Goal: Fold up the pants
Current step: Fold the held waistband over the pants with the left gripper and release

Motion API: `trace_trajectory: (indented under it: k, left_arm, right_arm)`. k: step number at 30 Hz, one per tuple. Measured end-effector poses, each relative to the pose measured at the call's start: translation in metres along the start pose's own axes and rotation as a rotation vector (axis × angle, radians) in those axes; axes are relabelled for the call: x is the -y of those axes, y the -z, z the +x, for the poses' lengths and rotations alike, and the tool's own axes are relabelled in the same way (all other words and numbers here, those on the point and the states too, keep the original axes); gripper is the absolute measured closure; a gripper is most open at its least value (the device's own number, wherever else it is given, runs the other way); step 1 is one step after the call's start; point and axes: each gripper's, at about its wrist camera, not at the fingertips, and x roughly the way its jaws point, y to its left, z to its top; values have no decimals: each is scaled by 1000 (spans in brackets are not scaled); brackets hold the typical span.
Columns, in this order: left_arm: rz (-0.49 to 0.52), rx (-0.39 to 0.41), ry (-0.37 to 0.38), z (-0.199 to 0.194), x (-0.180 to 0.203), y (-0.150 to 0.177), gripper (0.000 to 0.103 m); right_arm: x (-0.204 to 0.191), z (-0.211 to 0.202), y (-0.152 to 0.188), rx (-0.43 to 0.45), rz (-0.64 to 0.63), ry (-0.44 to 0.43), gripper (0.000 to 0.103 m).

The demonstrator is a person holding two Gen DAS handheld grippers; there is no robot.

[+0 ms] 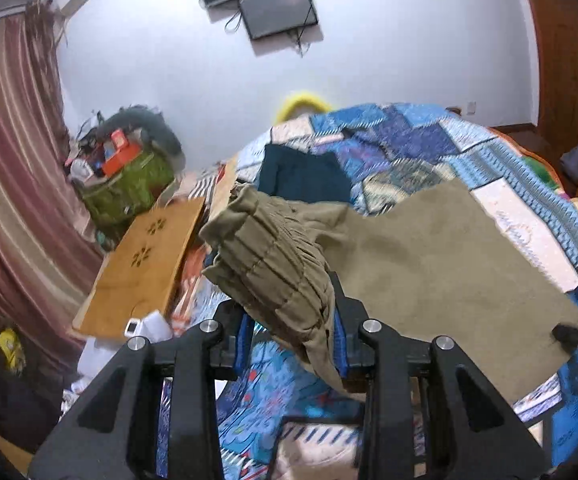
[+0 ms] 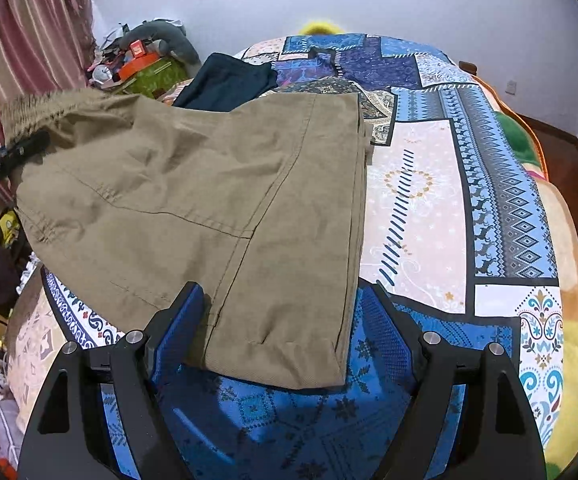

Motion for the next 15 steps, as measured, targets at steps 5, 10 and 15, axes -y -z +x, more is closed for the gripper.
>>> trace_trajectory:
  k: [5,10,15]
  left_arm:
    - [1,51,80,-12,17,-26,71]
    - [19,72,189,-19,44,-47,71]
    - [0,30,312,-11,66,-61,72]
  right_arm:
    - [4,1,2,-2,18,-12,25]
    - [7,1,5,1,39,-24,25]
    - [10,1,6,3,51,-34,25]
